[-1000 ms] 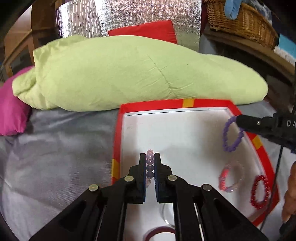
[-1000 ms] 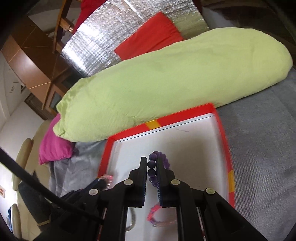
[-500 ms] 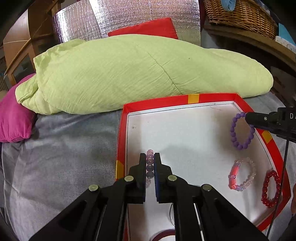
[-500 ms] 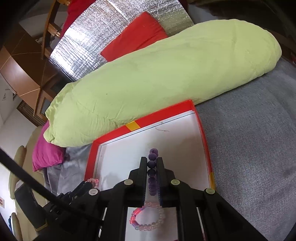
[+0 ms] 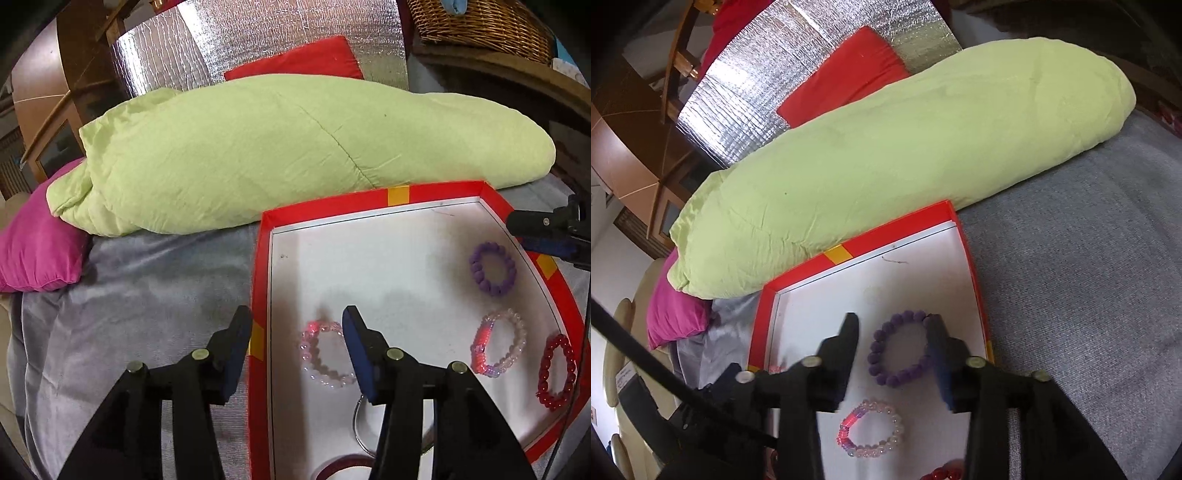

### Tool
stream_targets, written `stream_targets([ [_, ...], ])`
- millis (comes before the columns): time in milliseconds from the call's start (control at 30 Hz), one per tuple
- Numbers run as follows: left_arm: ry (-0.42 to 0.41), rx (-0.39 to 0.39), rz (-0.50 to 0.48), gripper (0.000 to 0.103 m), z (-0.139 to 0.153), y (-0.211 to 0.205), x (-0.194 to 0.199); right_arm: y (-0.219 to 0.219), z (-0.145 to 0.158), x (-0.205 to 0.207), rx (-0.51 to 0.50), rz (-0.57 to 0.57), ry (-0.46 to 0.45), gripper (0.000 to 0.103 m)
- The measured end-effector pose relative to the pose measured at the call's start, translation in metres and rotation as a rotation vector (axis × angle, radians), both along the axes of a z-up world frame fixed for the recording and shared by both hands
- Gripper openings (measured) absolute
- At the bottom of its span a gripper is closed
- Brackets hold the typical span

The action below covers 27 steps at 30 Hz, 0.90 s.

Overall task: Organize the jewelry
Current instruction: 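Open the left tool releasing the pink bracelet while the right tool releases the purple bracelet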

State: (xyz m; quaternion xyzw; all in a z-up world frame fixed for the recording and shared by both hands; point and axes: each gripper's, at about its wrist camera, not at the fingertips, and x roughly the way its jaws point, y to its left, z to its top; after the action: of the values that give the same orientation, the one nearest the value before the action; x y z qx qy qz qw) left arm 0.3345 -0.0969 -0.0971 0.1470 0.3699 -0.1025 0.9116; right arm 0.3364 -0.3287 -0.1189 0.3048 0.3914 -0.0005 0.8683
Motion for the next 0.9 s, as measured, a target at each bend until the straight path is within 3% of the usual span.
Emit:
stream_targets([
  [267, -0.019, 0.028, 0.007, 0.063, 0.007, 0.0, -0.01, 0.011, 0.013, -0.01, -0.054, 0.038, -0.019, 0.042],
  [667, -0.042, 0.001, 0.039, 0.064, 0.02, 0.019, -0.042, 0.024, 0.036, -0.048, -0.062, 0.085, -0.06, 0.042],
  [900, -0.042, -0.028, 0.051, 0.064, 0.022, 0.039, -0.084, 0.036, 0.051, -0.086, -0.08, 0.125, -0.097, 0.042],
])
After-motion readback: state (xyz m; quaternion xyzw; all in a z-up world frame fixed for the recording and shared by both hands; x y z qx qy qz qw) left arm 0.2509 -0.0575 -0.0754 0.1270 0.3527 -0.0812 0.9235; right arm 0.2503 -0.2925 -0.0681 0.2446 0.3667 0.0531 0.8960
